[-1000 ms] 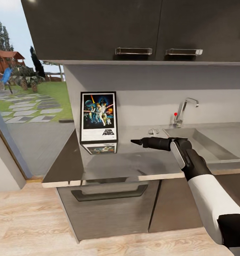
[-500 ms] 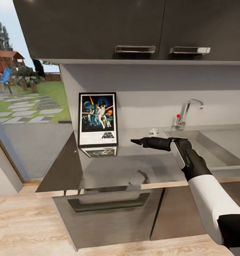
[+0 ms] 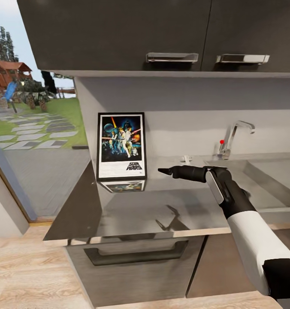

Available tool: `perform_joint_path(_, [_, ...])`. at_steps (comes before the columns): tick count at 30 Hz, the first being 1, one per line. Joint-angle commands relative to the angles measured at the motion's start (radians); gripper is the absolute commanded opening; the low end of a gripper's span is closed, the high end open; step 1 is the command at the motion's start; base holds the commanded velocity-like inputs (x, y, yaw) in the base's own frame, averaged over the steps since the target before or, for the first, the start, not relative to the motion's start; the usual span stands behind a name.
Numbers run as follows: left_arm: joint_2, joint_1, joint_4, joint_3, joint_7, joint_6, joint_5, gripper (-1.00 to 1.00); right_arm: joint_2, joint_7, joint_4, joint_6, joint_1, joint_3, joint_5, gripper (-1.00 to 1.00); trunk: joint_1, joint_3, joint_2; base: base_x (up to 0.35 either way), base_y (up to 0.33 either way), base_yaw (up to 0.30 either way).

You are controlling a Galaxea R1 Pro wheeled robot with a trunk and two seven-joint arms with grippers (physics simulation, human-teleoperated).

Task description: Pick up the poster from the kitchen countertop and hang it on one of the wall nails in the kitchen.

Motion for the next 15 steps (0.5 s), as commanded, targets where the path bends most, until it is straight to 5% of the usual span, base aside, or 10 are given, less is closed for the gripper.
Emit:
perform_joint_path(1, [0.001, 0.000, -0.001, 0.002, -0.001, -0.001, 0.000, 1.00, -0.001, -0.002, 0.000, 0.006, -0.001, 0.002, -0.006, 1.00, 0.000, -0.001, 0.000, 0.006, 0.003, 0.113])
perform_joint_path(15, [0.007, 0.000, -0.004, 0.006, -0.001, -0.002, 0.001, 1.00, -0.007, -0.002, 0.009, 0.003, 0.006, -0.001, -0.004, 1.00, 0.000, -0.001, 0.000, 0.001, 0.001, 0.023])
